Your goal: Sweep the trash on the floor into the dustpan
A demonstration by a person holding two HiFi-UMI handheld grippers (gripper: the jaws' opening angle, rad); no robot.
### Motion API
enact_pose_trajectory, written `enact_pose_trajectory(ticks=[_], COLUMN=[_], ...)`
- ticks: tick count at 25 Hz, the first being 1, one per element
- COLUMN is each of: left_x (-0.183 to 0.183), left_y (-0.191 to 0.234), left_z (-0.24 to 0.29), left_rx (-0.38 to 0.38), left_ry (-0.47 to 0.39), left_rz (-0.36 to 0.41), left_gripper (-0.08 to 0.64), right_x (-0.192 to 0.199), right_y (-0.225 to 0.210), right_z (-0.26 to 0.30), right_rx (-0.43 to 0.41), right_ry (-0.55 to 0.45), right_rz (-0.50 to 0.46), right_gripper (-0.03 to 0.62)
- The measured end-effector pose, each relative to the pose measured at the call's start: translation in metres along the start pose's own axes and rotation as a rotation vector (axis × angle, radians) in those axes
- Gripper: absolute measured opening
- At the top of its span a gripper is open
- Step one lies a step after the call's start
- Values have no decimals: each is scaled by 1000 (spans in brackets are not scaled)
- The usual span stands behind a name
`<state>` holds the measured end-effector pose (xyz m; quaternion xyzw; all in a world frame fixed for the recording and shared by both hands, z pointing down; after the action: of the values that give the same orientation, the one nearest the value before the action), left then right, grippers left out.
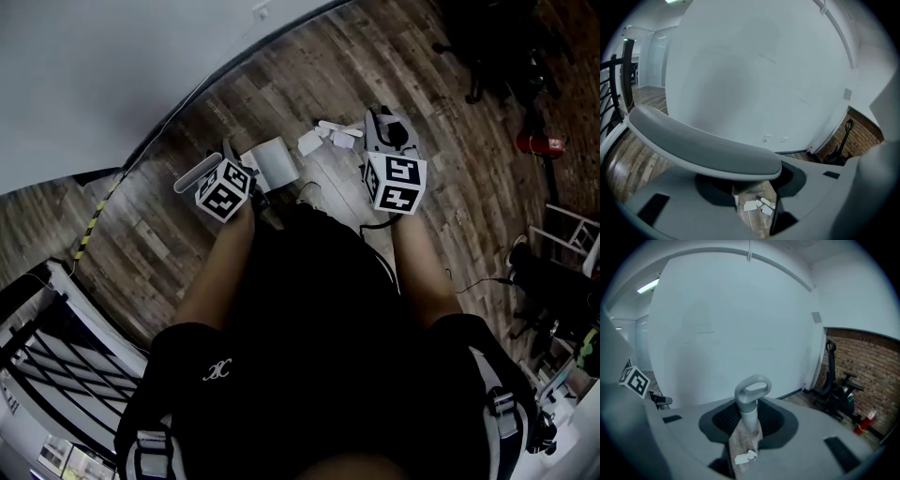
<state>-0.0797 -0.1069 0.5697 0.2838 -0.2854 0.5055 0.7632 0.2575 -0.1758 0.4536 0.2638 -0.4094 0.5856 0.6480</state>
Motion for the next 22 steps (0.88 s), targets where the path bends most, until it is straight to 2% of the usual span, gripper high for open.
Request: enact_pose_trajectory(ticks=[4, 11, 17, 22], left_x=[9, 19, 21, 23], left_y=[-18, -24, -23, -22], left_z=[0, -5, -6, -10], left_rx=[47, 66, 72, 92], left_ry=[-8, -44, -54, -49], left_rz=[29, 31, 25, 28], left_gripper=[175, 184, 186, 190], right_x=[-4, -11, -20, -25], right_y=[15, 46, 59, 49], right_z=[1, 10, 22, 21], right_rx=[-23, -90, -153, -162], right_ry=[16, 52, 78, 74], right_rz=[27, 114, 277, 383], right_gripper=[110, 114, 123, 123])
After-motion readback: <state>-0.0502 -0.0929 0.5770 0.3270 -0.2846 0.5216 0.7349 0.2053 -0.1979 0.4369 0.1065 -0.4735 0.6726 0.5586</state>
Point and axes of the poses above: the fingertips, and each gripper's own axes: z forward along the fingers, y to its left, x out of its underside, the point moved 8 cm from there along -z, backward along the fingers, and after that the axes turned 14 degrees about z, right-handed, at the moved point
